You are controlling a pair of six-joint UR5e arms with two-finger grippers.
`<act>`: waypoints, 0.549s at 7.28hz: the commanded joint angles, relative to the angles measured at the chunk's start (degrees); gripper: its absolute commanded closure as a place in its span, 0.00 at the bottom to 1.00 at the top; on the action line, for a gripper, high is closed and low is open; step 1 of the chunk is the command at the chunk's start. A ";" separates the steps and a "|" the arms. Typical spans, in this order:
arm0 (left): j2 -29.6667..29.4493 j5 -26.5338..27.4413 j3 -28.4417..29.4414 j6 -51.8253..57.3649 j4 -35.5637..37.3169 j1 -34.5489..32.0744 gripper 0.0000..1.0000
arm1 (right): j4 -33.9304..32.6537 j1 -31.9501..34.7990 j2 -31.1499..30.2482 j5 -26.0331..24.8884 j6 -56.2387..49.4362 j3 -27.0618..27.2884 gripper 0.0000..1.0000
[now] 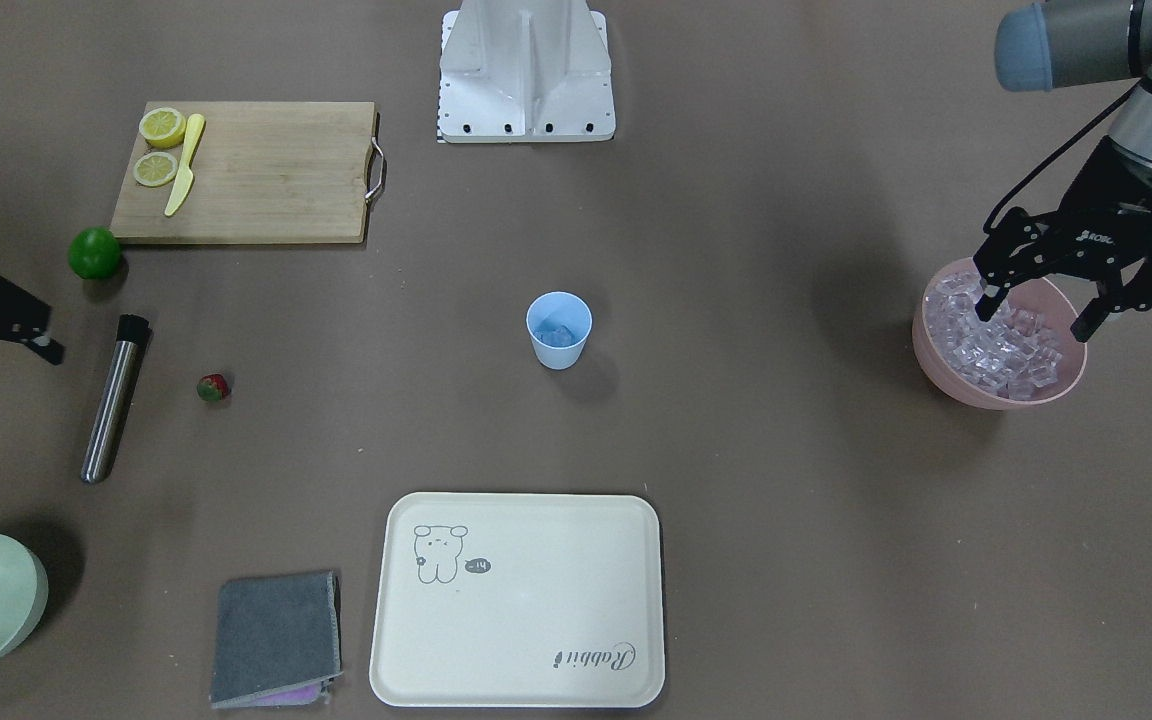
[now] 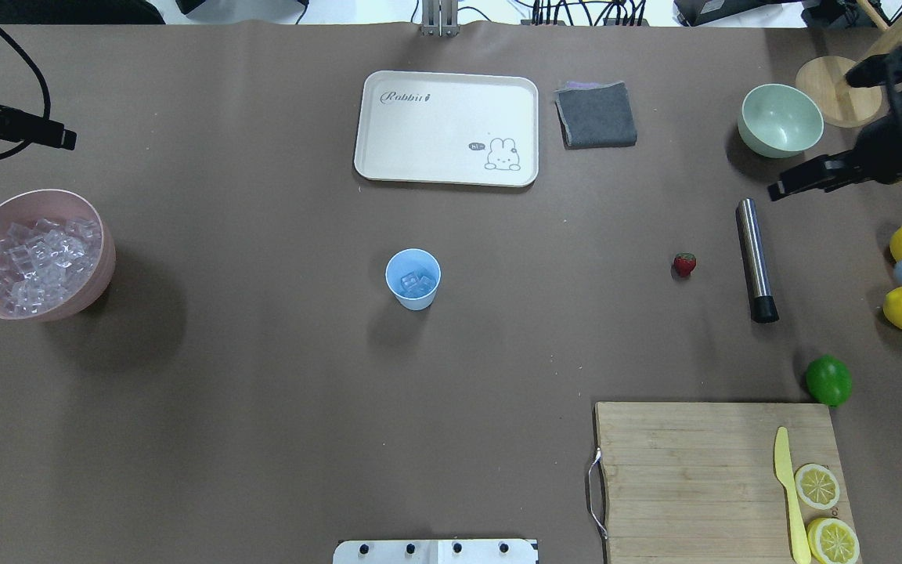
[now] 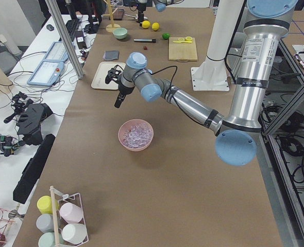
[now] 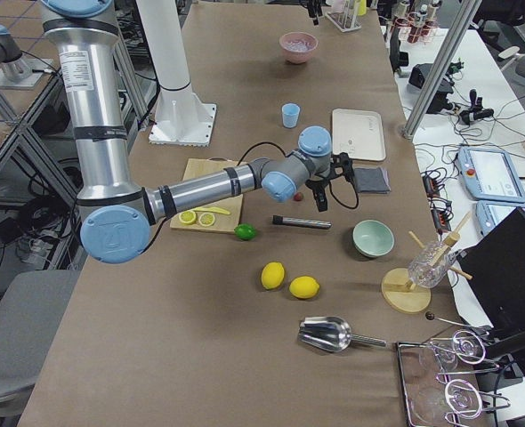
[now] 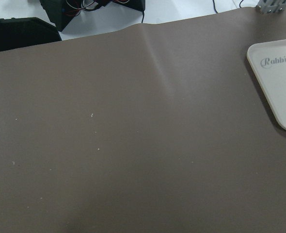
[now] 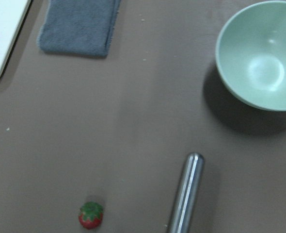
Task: Mash ice and strawberries in cup
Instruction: 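Raise the left gripper away while the right gripper moves toward the strawberry, then lower the right gripper onto the red strawberry and grasp it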
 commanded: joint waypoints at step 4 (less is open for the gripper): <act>-1.38 -0.19 1.23 0.21 -0.18 0.29 0.02 | 3.14 -14.55 4.70 -13.29 10.31 -3.67 0.00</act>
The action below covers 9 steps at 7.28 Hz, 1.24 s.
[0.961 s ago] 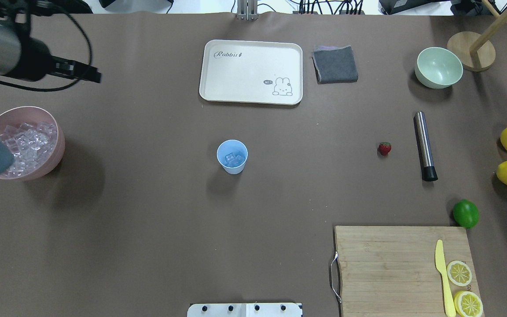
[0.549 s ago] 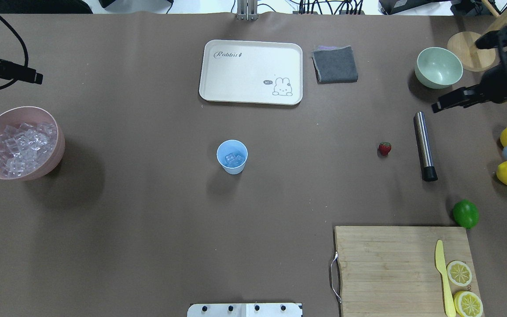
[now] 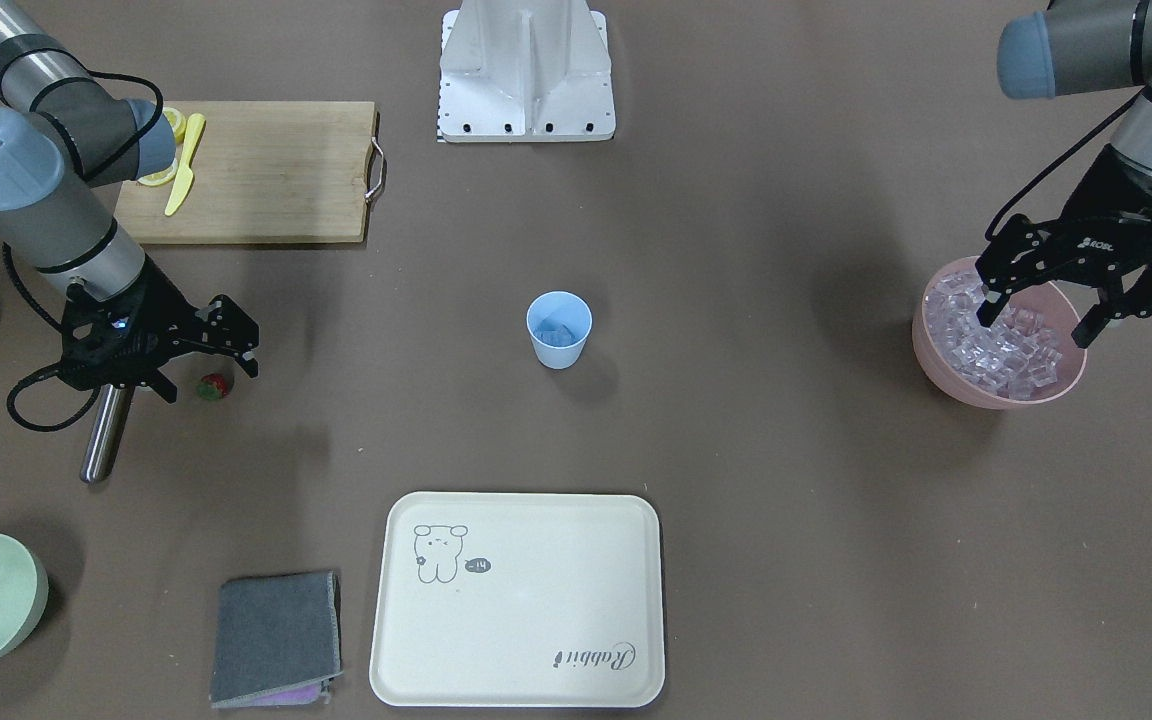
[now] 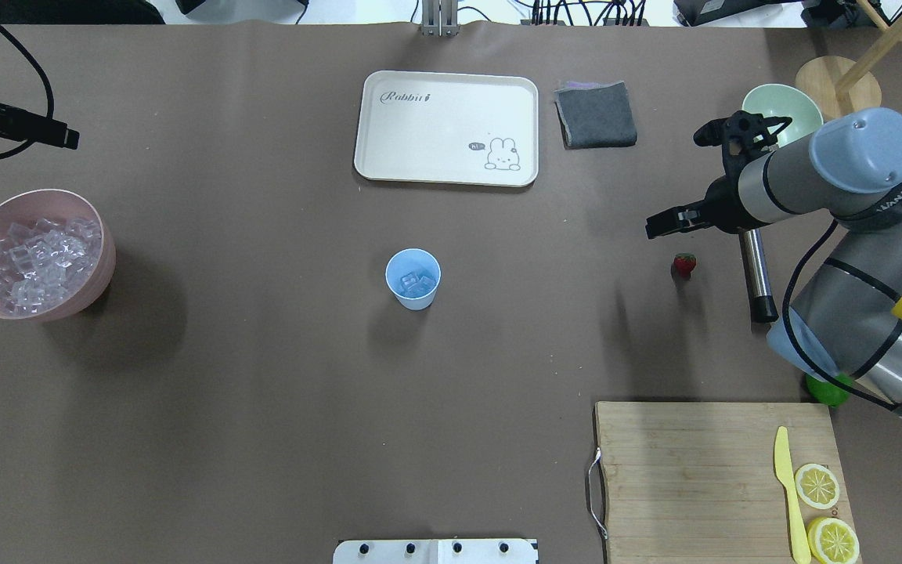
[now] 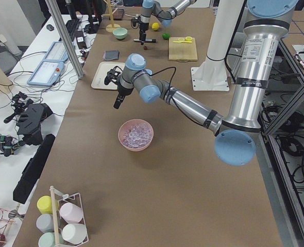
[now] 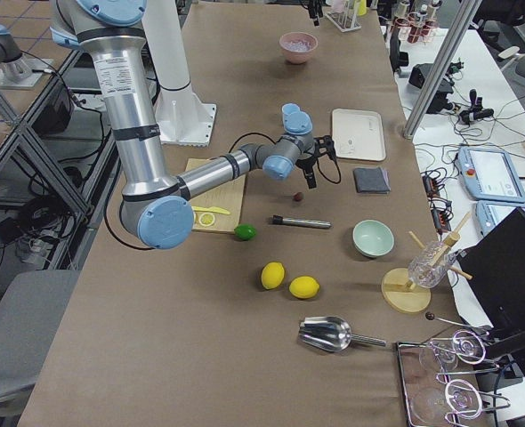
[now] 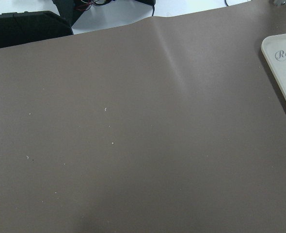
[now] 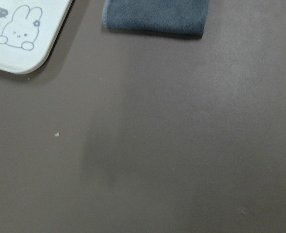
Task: Mash ice and strawberries in cup
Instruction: 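Lower the right gripper onto the red strawberry and grasp it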
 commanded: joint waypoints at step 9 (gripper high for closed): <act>-0.28 -0.03 0.24 0.00 -0.12 0.09 0.02 | 0.07 -1.33 -1.44 -0.80 0.30 -3.63 1.00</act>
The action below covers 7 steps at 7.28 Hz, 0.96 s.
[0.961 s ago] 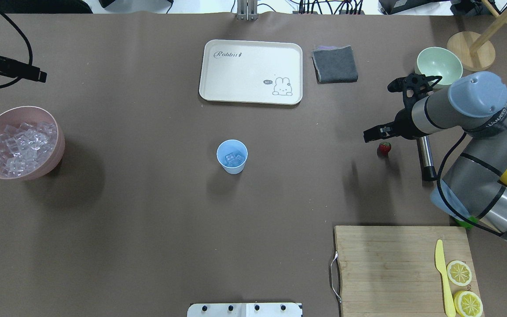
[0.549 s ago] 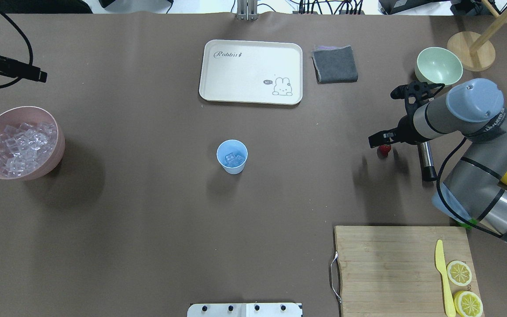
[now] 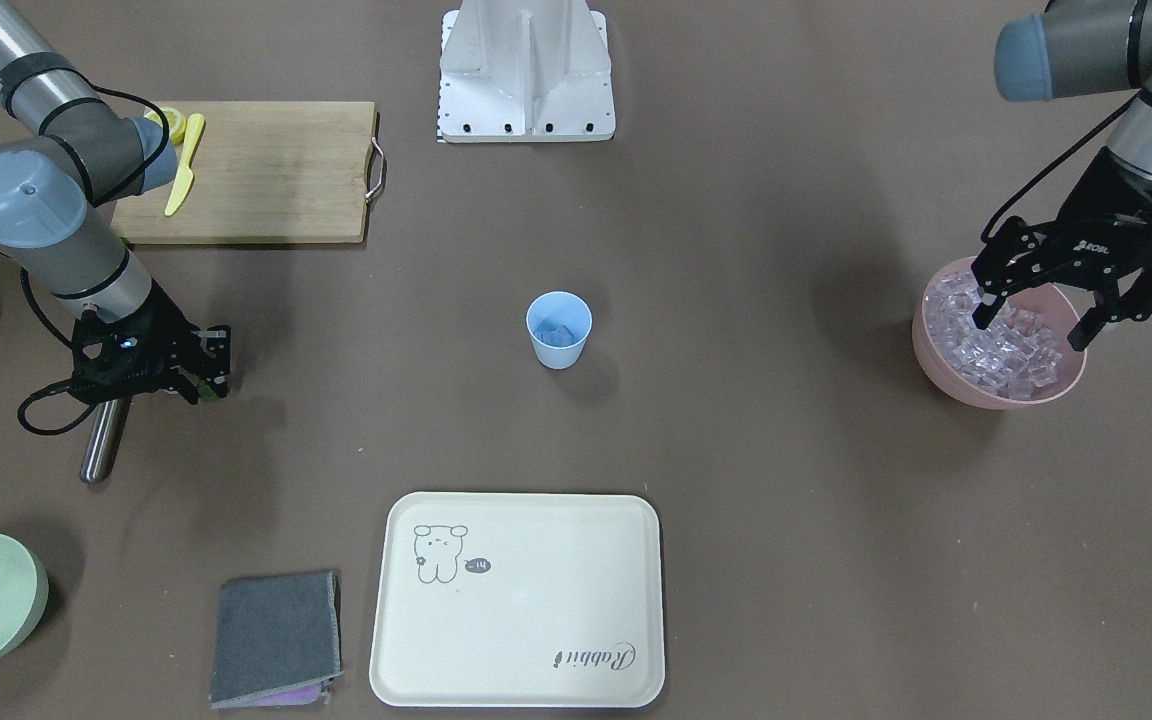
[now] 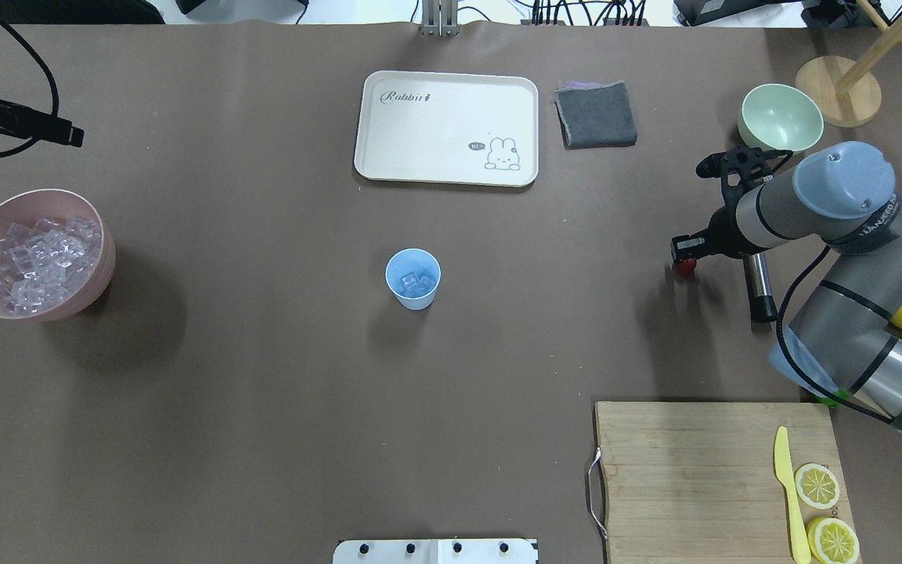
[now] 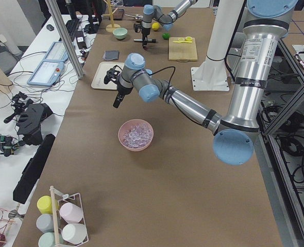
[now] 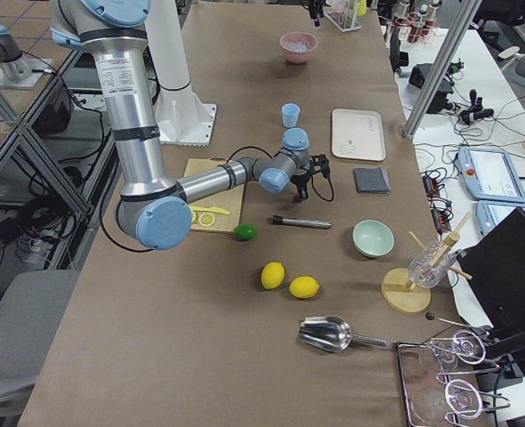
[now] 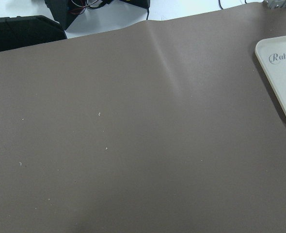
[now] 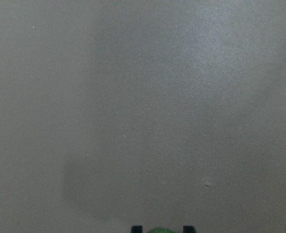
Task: Mash ice and strawberries in cup
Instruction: 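Lower the right gripper onto the red strawberry and grasp it, then carry the strawberry with the right gripper over the blue cup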
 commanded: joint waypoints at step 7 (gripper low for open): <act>0.91 0.09 -0.07 -0.70 0.09 -0.26 0.02 | 0.00 -2.96 17.18 -2.97 16.21 8.37 1.00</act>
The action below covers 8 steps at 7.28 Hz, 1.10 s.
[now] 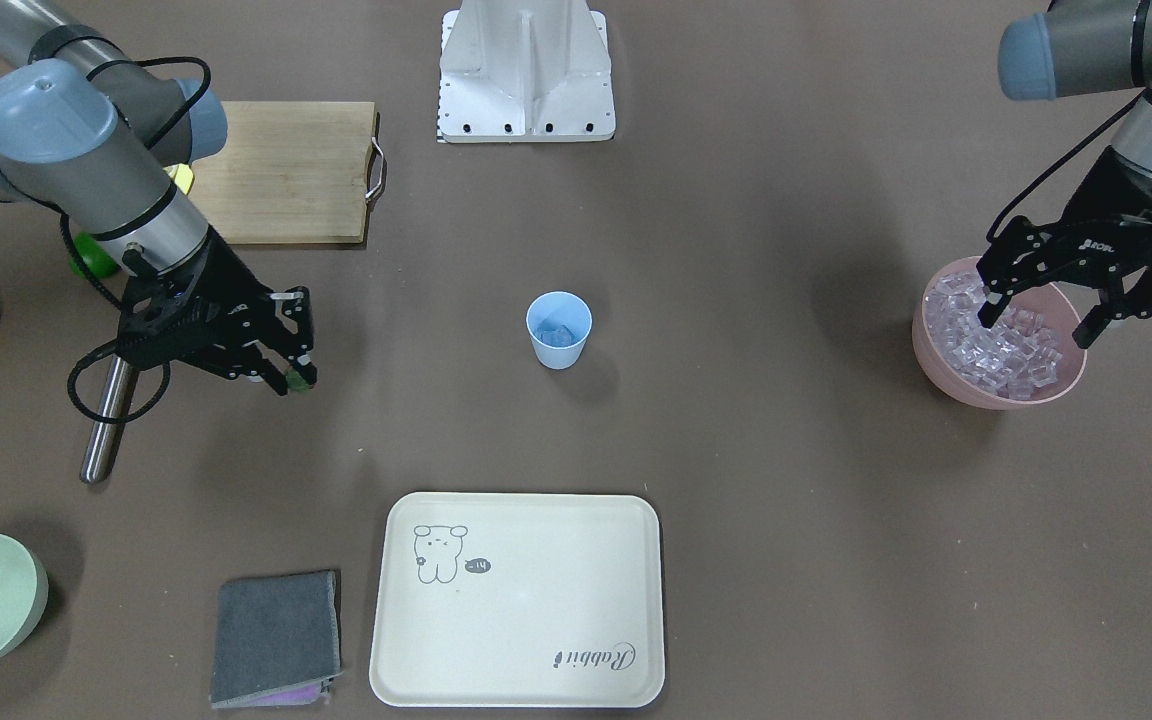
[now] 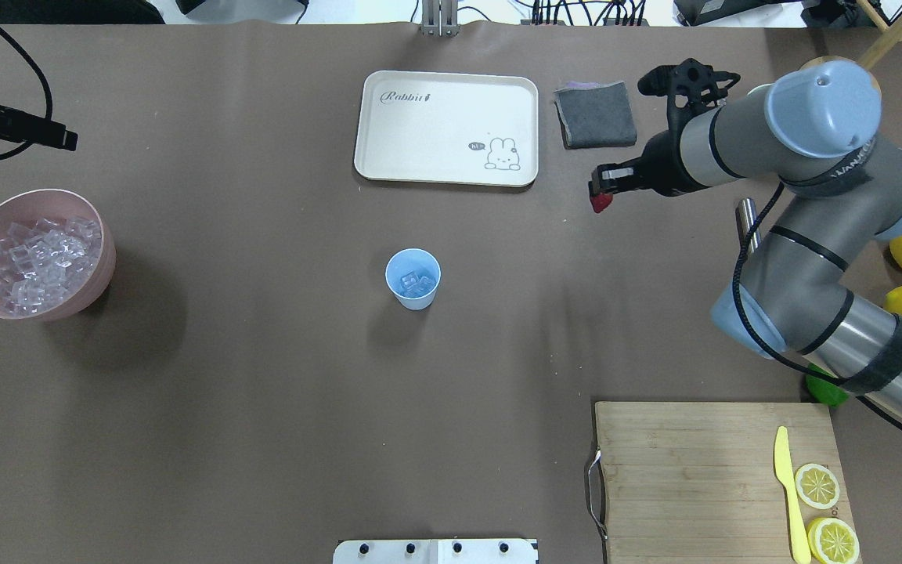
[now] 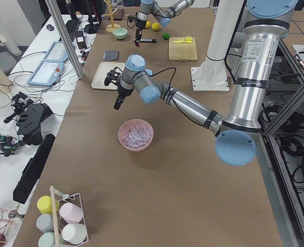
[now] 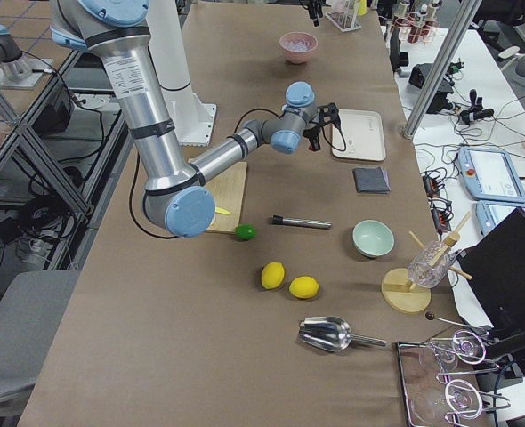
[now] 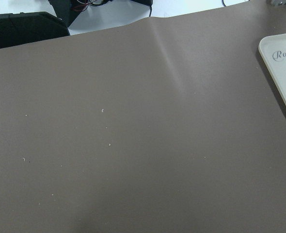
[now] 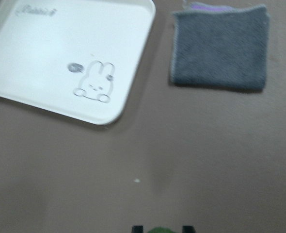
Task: Mash ice and strawberries in cup
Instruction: 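Carry the strawberry with the right gripper over the blue cup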
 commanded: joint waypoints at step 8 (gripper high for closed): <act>0.05 0.16 1.65 -0.96 -0.02 -0.41 0.02 | -0.14 -21.10 13.47 -26.84 7.64 -5.07 1.00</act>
